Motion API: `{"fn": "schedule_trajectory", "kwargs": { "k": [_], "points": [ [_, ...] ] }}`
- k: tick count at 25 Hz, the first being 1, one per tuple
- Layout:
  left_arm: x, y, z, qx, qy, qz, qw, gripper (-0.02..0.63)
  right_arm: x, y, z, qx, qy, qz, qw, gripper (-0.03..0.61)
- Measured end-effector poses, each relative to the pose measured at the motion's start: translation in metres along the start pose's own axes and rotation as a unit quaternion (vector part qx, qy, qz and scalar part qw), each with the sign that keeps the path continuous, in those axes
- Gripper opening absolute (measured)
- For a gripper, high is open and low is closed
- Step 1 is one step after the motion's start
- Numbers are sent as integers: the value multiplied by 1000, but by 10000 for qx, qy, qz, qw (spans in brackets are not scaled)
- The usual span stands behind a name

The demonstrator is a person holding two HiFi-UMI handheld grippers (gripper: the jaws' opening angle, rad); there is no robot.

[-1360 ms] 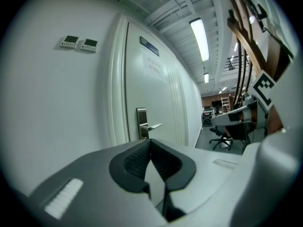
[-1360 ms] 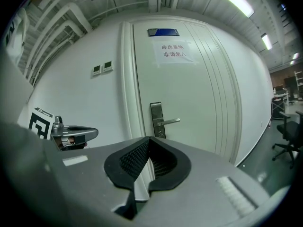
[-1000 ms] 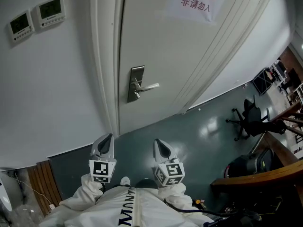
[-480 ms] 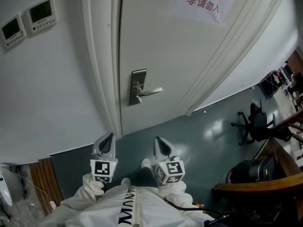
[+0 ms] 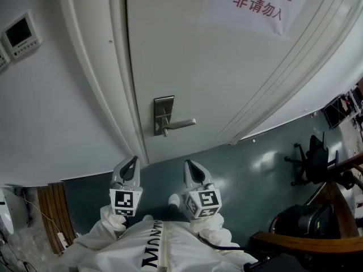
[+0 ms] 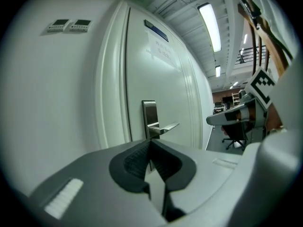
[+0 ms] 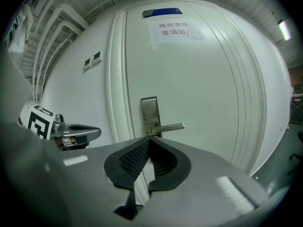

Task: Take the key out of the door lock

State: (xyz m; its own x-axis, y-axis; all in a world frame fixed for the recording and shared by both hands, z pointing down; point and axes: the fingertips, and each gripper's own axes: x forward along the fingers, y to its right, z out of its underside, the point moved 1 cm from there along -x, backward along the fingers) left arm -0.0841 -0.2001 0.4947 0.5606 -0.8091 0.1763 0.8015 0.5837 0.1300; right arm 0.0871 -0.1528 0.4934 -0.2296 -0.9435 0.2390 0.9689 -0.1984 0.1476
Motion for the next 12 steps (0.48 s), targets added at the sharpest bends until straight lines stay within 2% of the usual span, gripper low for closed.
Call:
{"fn": "schedule_trajectory", "kwargs": {
  "k": [12],
  "points": [
    [40,-4,-9,-51,-164,-695,9974,0,49,33,-18,-103,-64,-736,9972,0]
  ]
}}
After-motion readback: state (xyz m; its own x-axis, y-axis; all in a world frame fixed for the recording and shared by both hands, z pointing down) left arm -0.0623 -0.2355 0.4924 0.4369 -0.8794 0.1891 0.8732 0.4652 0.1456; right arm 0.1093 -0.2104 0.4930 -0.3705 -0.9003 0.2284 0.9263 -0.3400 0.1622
